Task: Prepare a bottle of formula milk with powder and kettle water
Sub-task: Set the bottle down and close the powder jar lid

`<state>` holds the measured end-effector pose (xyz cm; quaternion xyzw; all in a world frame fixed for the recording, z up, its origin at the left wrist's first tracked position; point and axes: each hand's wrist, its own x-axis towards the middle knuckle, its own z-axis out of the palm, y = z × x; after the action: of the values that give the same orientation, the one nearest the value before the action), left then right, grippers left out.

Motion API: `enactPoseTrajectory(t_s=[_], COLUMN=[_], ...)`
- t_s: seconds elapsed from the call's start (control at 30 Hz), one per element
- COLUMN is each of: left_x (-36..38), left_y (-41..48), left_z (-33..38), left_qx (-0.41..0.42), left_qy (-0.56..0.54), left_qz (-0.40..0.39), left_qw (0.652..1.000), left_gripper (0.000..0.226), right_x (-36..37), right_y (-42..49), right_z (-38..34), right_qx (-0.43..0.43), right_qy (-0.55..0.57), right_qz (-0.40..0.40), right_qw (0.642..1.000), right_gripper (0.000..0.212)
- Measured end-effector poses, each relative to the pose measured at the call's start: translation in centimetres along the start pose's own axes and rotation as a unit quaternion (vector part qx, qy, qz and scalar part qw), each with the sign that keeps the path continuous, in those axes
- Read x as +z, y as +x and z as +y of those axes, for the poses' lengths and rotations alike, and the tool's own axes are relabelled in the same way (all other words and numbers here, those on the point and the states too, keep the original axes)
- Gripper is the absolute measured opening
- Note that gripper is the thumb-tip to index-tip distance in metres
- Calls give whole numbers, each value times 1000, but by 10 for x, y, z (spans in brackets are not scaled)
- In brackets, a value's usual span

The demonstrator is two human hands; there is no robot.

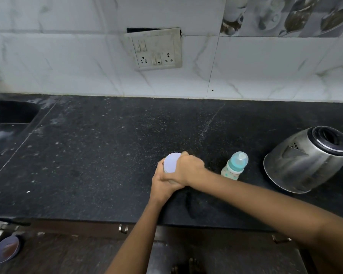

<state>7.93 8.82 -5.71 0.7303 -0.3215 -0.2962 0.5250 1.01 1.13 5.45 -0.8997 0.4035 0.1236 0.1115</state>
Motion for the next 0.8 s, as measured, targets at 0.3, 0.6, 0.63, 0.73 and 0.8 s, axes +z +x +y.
enactPoseTrajectory(t_s=[0.3,0.6,0.63,0.73,0.8], left_x=[-4,-7,-7,-7,-10], left_y=[-5,8,8,5,4], left_z=[6,5,8,16,18], left_qx=[8,-27,-28,-21,-22], left_qy=[12,42,42,35,33], left_qz=[0,-25,-27,-37,-43], left_qw=[1000,998,998,998,998], left_gripper=[87,97,90,73,85], right_x=[-21,31,33,38,52], right_y=[37,14,11,6,-11], right_z=[47,11,5,3,14], right_qx=[-456,-132,-92,-2,-22], right_qy=[-269,-62,-29,153,341], right_qz=[45,142,146,147,173], right_qw=[847,979,985,977,924], right_gripper=[61,63,64,69,70])
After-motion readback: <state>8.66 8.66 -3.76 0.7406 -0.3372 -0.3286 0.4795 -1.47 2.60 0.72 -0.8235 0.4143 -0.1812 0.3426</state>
